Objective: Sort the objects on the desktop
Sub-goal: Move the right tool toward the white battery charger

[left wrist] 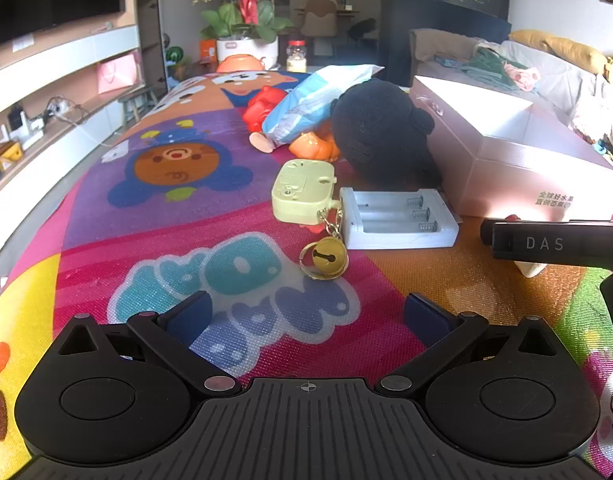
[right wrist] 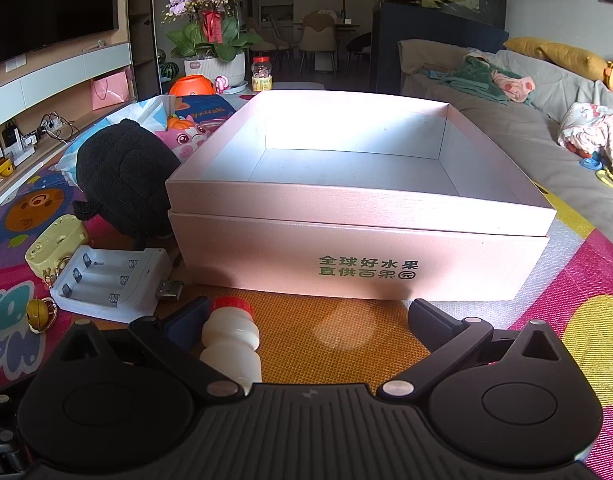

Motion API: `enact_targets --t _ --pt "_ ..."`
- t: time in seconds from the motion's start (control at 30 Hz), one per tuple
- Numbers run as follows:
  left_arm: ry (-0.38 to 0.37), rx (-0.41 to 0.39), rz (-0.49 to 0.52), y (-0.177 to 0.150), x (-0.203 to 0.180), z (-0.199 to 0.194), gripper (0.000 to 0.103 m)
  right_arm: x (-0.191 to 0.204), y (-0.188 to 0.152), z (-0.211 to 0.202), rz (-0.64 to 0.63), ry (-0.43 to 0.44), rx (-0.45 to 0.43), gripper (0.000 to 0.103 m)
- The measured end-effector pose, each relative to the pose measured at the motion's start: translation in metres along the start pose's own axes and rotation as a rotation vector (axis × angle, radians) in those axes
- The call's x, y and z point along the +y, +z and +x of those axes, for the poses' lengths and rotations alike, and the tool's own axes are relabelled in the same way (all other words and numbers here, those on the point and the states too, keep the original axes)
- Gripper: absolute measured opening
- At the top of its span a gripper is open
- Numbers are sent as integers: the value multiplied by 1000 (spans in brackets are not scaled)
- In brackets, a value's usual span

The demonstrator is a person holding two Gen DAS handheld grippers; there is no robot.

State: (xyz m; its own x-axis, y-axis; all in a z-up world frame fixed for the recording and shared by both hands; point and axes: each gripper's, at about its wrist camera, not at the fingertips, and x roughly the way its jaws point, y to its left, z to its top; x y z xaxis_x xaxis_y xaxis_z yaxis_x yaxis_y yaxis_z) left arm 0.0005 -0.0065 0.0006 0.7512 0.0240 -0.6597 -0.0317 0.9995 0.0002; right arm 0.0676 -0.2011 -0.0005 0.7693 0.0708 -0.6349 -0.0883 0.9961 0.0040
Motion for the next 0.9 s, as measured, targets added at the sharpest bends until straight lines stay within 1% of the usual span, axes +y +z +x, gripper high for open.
enact_targets --t 0.2,0.9 --pt "0 0 0 0 0 0 103 0 -5 -3 -2 2 -1 103" --pt "-1 -1 -1 0 1 -1 103 0 -5 -3 -3 3 -1 103"
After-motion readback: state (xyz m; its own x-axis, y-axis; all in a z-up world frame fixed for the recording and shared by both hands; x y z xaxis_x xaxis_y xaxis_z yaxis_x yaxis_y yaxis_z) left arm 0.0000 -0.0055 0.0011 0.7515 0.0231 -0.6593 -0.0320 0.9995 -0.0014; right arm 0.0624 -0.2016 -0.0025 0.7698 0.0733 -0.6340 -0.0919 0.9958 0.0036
